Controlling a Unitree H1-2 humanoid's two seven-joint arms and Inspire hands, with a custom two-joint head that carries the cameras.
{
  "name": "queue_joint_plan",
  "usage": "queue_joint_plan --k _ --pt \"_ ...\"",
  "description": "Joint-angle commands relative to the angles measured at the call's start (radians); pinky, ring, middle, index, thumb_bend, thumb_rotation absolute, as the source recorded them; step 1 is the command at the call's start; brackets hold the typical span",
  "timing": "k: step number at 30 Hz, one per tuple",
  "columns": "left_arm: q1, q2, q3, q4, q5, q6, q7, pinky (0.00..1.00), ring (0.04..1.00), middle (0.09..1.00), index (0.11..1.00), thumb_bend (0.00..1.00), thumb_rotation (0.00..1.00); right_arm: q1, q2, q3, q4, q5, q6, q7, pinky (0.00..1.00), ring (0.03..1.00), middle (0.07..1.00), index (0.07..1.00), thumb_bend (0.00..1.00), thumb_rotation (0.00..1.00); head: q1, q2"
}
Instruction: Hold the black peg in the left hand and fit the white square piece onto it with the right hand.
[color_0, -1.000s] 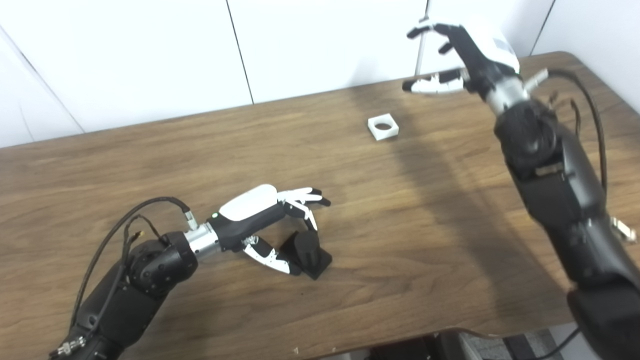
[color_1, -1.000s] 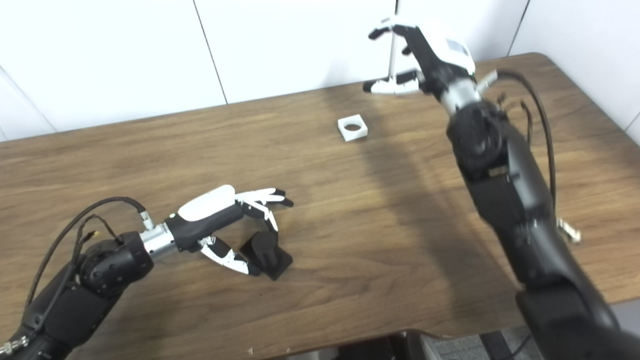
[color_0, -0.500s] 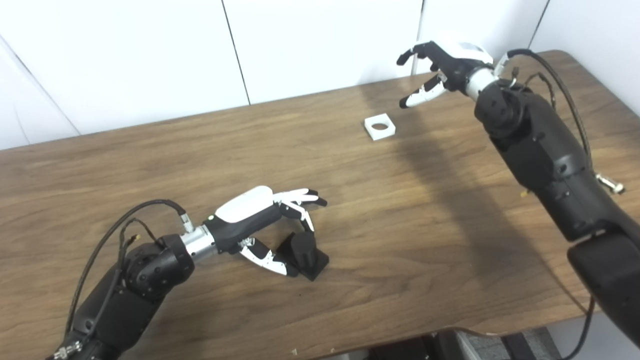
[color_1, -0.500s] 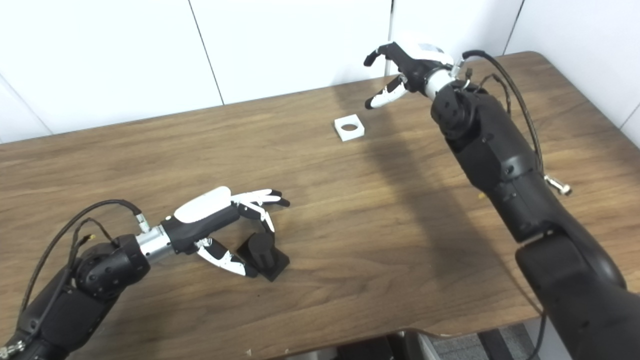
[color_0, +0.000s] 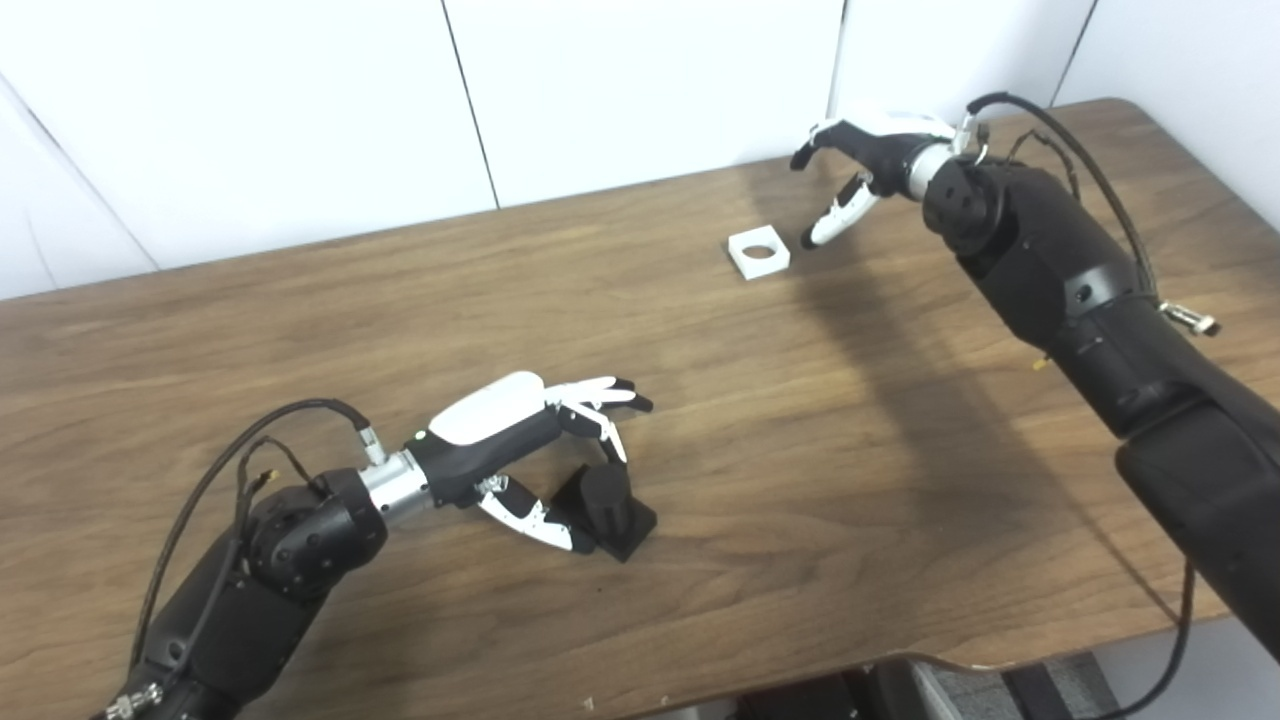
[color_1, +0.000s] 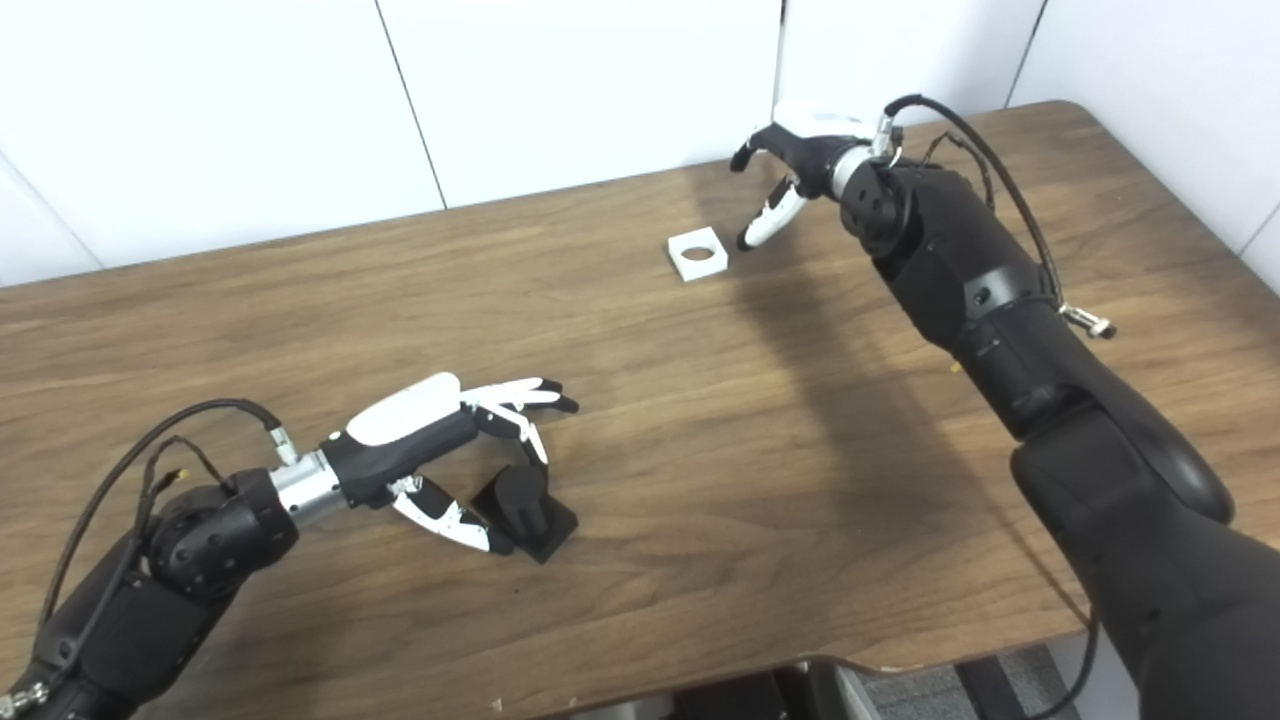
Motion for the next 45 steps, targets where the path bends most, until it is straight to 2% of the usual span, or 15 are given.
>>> queue_joint_plan --k 1,5,14,18,24,37,45 --pt "0.006 0.027 -0.018 0.036 0.045 0.021 -0.041 0.92 0.963 0.917 0.494 0.52 0.08 -0.067 0.002 -0.006 -0.010 0.022 -0.017 0.018 1.00 0.979 0.966 0.808 0.72 0.23 0.003 0.001" --pt "0.004 0.027 -0.021 0.038 0.051 0.021 -0.035 0.92 0.962 0.914 0.494 0.52 0.08 -0.062 0.015 0.002 0.004 0.037 -0.018 0.043 1.00 0.990 0.975 0.821 0.74 0.21 0.006 0.000" --pt "-0.001 0.030 -0.020 0.045 0.047 0.021 -0.034 0.91 0.965 0.916 0.494 0.52 0.08 -0.065 0.031 0.034 -0.021 0.037 -0.032 0.083 1.00 1.000 0.983 0.827 0.70 0.19 0.010 0.000" --pt "0.000 0.029 -0.021 0.044 0.047 0.021 -0.029 0.90 0.963 0.914 0.494 0.52 0.08 -0.076 0.042 0.054 -0.015 0.032 -0.040 0.088 1.00 0.991 0.981 0.825 0.71 0.20 0.016 0.002" --pt "0.001 0.026 -0.019 0.043 0.045 0.021 -0.031 0.91 0.967 0.917 0.493 0.52 0.08 -0.082 0.060 0.067 0.008 0.030 -0.051 0.075 1.00 0.988 0.978 0.827 0.73 0.21 0.022 0.004" --pt "0.011 0.025 -0.007 0.032 0.049 0.021 -0.039 0.90 0.961 0.915 0.494 0.52 0.08 -0.064 0.067 0.067 -0.010 0.023 -0.044 0.062 1.00 0.978 0.960 0.797 0.71 0.17 0.030 0.012" --pt "0.012 0.030 -0.009 0.031 0.045 0.021 -0.038 0.89 0.960 0.913 0.494 0.52 0.08 -0.058 0.057 0.070 -0.011 0.016 -0.050 0.056 0.93 0.950 0.948 0.786 0.71 0.18 0.029 0.015"
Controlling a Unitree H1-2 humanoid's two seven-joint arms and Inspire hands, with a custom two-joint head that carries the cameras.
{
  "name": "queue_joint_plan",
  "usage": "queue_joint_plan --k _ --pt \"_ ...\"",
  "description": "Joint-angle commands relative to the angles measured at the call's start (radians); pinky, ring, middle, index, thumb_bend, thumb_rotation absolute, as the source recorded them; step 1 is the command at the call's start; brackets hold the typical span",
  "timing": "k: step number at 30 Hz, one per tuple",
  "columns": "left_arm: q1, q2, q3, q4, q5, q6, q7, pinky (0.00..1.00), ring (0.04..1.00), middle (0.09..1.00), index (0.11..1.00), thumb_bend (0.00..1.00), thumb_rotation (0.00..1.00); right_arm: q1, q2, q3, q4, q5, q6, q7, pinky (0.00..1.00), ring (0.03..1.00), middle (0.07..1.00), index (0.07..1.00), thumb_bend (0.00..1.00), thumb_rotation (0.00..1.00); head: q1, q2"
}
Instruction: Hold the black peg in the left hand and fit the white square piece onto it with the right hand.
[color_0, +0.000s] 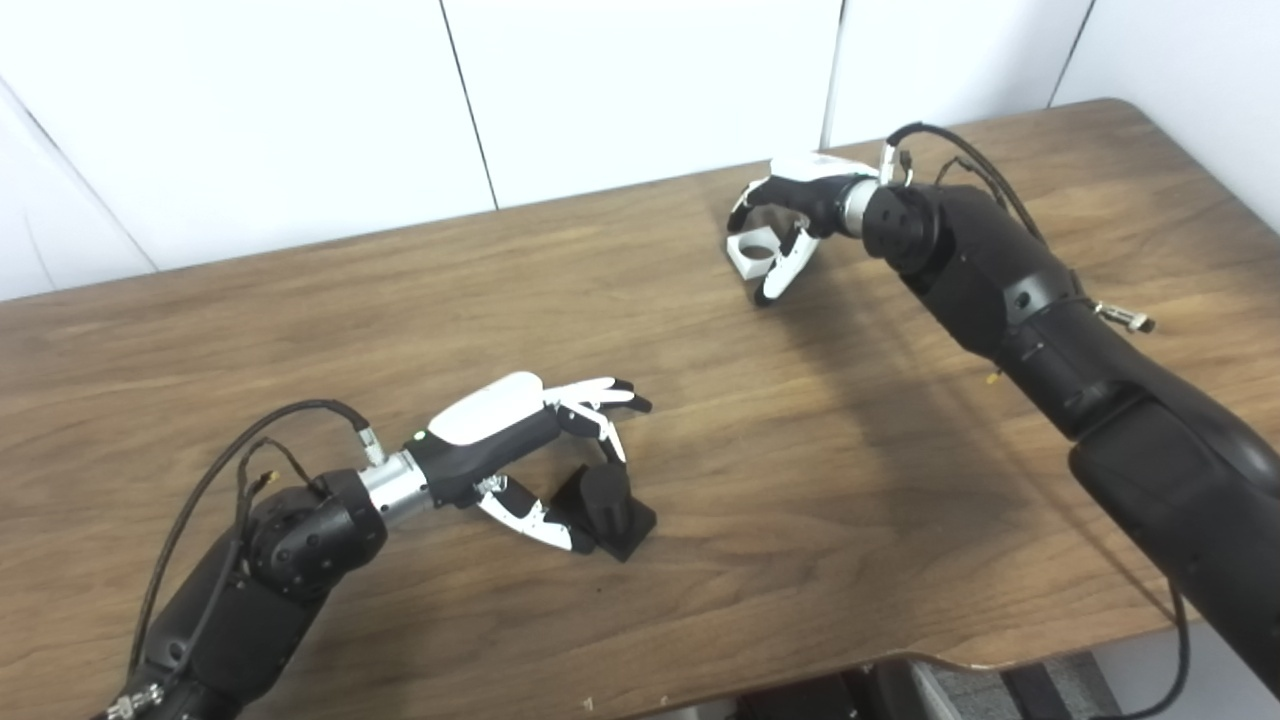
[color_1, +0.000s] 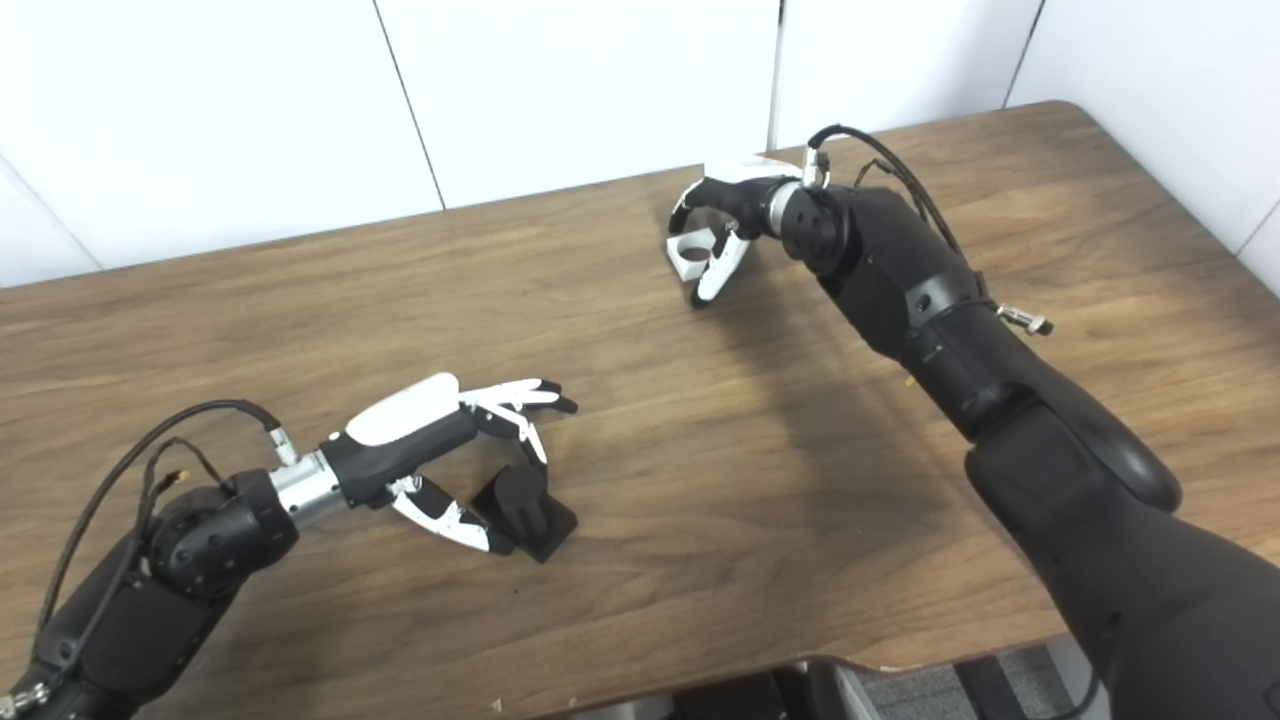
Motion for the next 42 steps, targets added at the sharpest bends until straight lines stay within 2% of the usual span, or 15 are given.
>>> queue_joint_plan --k 1,10,16,25,32,42 --pt "0.012 0.033 -0.016 0.026 0.049 0.021 -0.039 0.89 0.960 0.913 0.494 0.52 0.08 -0.037 -0.012 -0.001 -0.016 -0.007 -0.032 -0.021 0.92 0.946 0.946 0.785 0.71 0.18 0.001 0.001" --pt "0.018 0.033 -0.013 0.018 0.046 0.021 -0.043 0.90 0.959 0.912 0.493 0.52 0.08 -0.032 -0.036 -0.011 -0.016 -0.002 -0.039 -0.013 0.90 0.939 0.943 0.776 0.70 0.18 0.001 0.006" --pt "0.018 0.035 -0.014 0.017 0.044 0.021 -0.041 0.90 0.958 0.910 0.493 0.52 0.08 -0.031 -0.046 -0.020 -0.011 0.004 -0.036 -0.010 0.94 0.949 0.948 0.770 0.71 0.19 -0.001 0.007" --pt "0.023 0.031 -0.008 0.010 0.043 0.022 -0.053 0.91 0.965 0.915 0.493 0.52 0.08 -0.030 -0.047 -0.017 -0.020 0.000 -0.029 -0.006 0.93 0.946 0.944 0.767 0.70 0.20 0.005 0.016" --pt "0.023 0.031 -0.010 0.011 0.039 0.021 -0.050 0.90 0.960 0.913 0.493 0.52 0.08 -0.024 -0.038 -0.013 -0.001 -0.004 -0.058 -0.041 0.81 0.908 0.902 0.703 0.71 0.18 0.007 0.019" --pt "0.025 0.031 -0.011 0.011 0.042 0.022 -0.054 0.90 0.963 0.916 0.494 0.52 0.08 -0.020 -0.034 -0.013 0.010 -0.004 -0.078 -0.070 0.80 0.892 0.879 0.643 0.69 0.18 0.016 0.022"
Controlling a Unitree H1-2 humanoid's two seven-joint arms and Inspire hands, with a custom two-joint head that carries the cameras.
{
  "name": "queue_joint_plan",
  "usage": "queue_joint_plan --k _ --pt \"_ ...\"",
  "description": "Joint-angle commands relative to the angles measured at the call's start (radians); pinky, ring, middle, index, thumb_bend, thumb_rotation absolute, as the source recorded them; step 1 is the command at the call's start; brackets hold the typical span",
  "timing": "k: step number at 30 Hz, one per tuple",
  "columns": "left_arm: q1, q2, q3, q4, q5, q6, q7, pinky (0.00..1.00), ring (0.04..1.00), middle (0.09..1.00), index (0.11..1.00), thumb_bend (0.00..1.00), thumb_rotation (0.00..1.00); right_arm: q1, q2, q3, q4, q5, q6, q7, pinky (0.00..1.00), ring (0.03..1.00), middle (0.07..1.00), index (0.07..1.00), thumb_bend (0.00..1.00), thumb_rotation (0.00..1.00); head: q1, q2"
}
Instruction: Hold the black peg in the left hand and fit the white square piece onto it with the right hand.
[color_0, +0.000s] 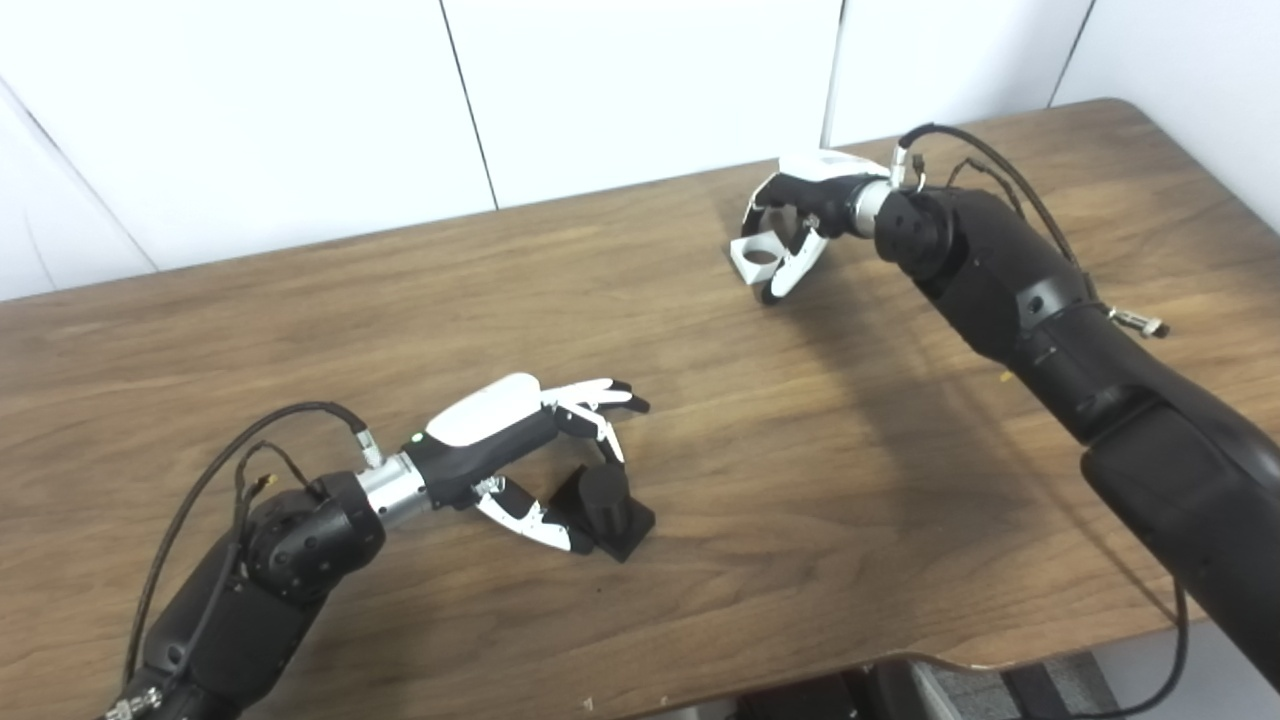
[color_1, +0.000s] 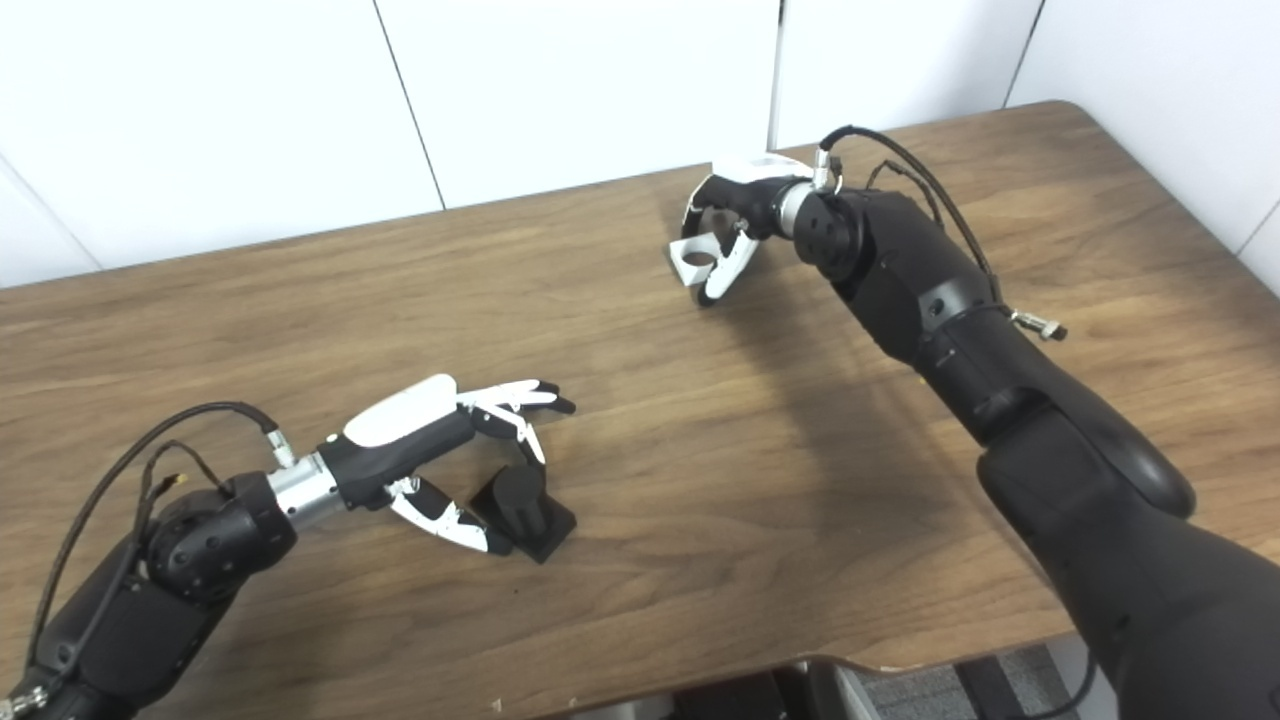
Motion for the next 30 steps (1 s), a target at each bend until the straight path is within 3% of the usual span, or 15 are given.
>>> queue_joint_plan --k 1,9,12,14,30 --pt "0.019 0.031 -0.016 0.013 0.046 0.022 -0.052 0.91 0.964 0.917 0.494 0.52 0.08 -0.034 -0.016 -0.008 0.004 -0.004 -0.024 -0.024 0.80 0.891 0.876 0.639 0.69 0.18 0.001 0.001" --pt "0.022 0.033 -0.013 0.008 0.049 0.022 -0.051 0.90 0.961 0.915 0.494 0.52 0.08 -0.037 -0.016 -0.007 0.021 -0.006 -0.038 -0.036 0.81 0.888 0.867 0.624 0.68 0.19 0.006 0.002" --pt "0.022 0.033 -0.012 0.008 0.049 0.022 -0.053 0.90 0.961 0.916 0.494 0.52 0.08 -0.036 -0.016 -0.009 0.028 -0.007 -0.045 -0.050 0.81 0.884 0.863 0.523 0.55 0.16 0.006 0.002" --pt "0.023 0.034 -0.014 0.009 0.047 0.022 -0.052 0.90 0.962 0.915 0.494 0.52 0.08 -0.031 -0.015 -0.013 0.026 -0.007 -0.052 -0.066 0.81 0.863 0.846 0.498 0.52 0.15 0.006 0.002" --pt "0.026 0.036 -0.009 0.003 0.048 0.022 -0.060 0.88 0.962 0.915 0.494 0.52 0.08 -0.016 -0.019 -0.011 0.048 -0.023 -0.101 -0.143 0.86 0.850 0.798 0.483 0.52 0.14 0.009 0.010"
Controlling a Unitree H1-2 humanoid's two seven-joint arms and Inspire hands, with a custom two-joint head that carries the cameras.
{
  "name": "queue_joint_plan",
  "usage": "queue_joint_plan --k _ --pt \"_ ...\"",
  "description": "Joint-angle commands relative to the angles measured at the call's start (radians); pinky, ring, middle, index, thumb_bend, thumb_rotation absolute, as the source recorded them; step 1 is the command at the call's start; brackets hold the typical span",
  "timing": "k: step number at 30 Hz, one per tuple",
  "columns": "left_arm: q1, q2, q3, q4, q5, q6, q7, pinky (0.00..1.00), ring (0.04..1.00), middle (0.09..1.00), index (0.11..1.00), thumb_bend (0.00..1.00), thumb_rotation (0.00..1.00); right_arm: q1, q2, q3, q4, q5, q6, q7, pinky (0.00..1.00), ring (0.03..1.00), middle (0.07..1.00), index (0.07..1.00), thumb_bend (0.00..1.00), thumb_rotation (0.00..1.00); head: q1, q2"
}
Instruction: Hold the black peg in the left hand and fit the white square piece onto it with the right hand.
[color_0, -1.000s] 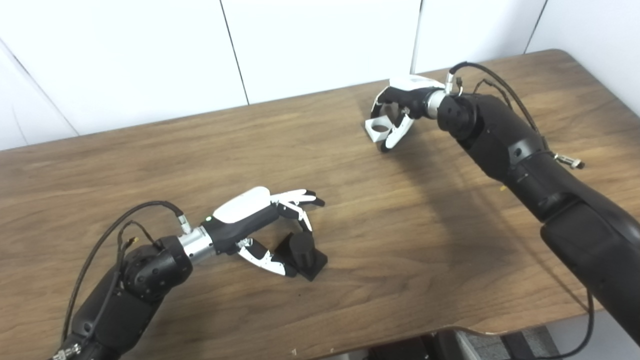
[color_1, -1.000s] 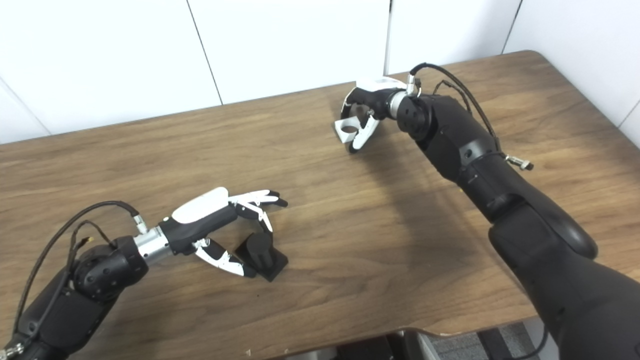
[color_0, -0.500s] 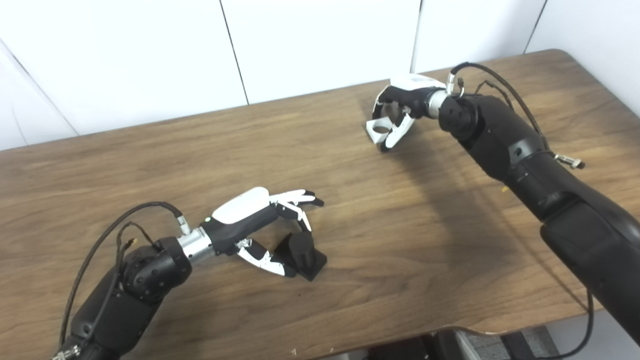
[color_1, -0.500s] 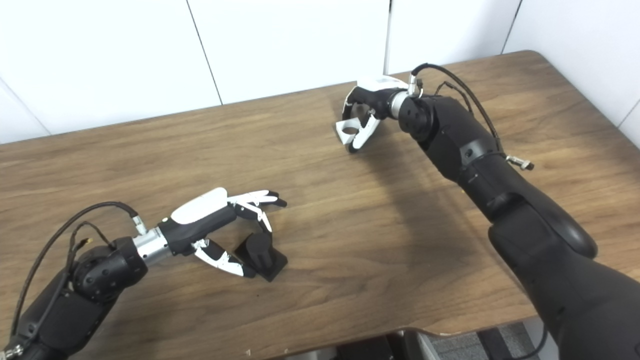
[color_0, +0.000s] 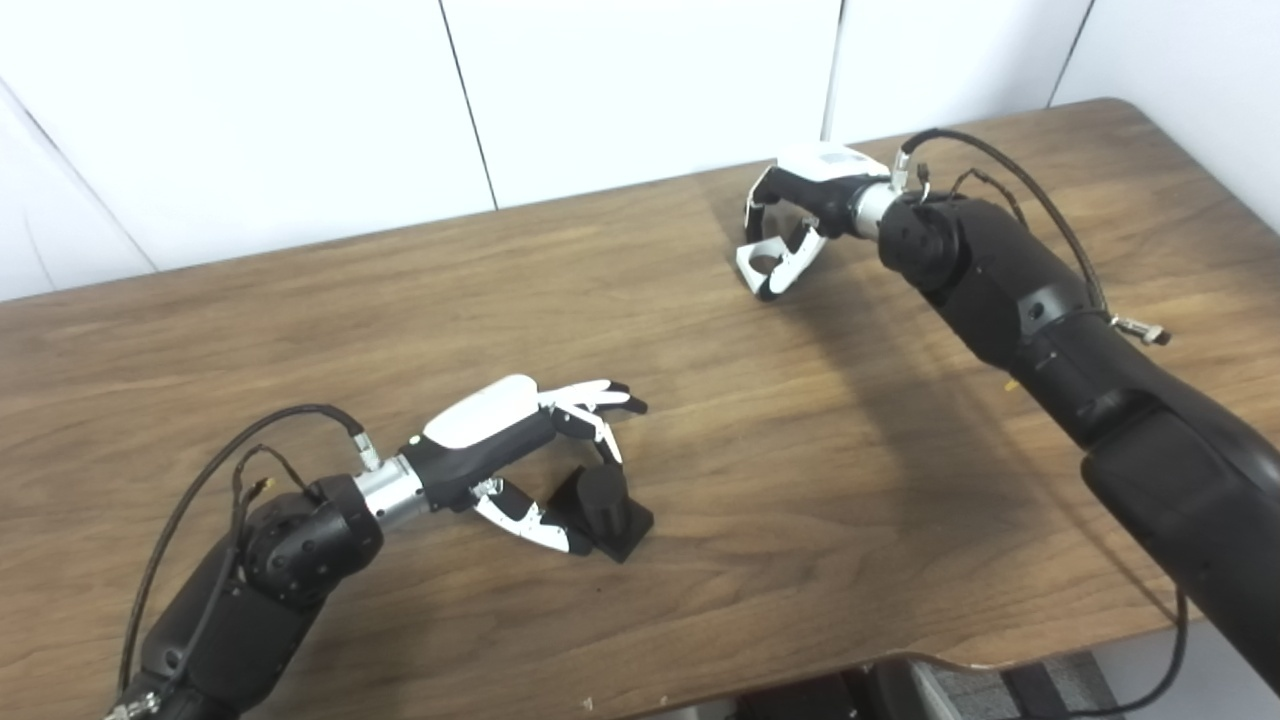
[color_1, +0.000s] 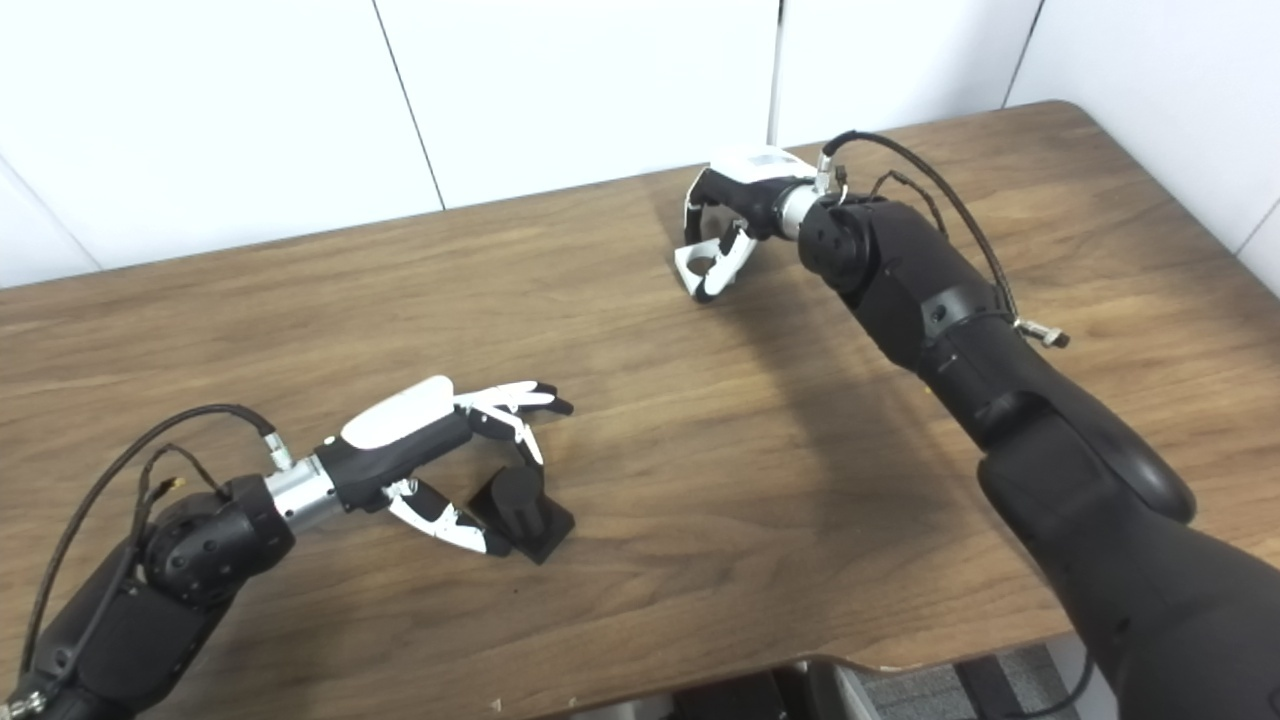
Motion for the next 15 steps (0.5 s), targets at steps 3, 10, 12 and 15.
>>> queue_joint_plan --k 3,10,12,15 --pt "0.017 0.034 -0.012 0.008 0.046 0.023 -0.064 0.88 0.963 0.915 0.494 0.52 0.08 -0.025 -0.023 -0.004 0.005 -0.020 -0.014 -0.031 0.86 0.852 0.798 0.483 0.52 0.14 0.001 0.001" --pt "0.015 0.028 -0.011 0.013 0.047 0.023 -0.067 0.87 0.960 0.913 0.494 0.52 0.08 -0.002 -0.033 -0.029 -0.053 -0.009 0.001 -0.039 0.86 0.862 0.805 0.483 0.52 0.14 0.003 0.007" --pt "0.014 0.026 -0.011 0.014 0.044 0.023 -0.068 0.87 0.959 0.914 0.494 0.52 0.08 0.015 -0.039 -0.051 -0.097 0.006 0.009 -0.035 0.87 0.872 0.808 0.483 0.52 0.14 0.004 0.007" --pt "0.012 0.024 -0.013 0.020 0.044 0.023 -0.066 0.87 0.958 0.914 0.494 0.52 0.08 0.042 -0.050 -0.089 -0.162 0.028 0.015 -0.032 0.89 0.881 0.809 0.483 0.52 0.14 0.005 0.006"
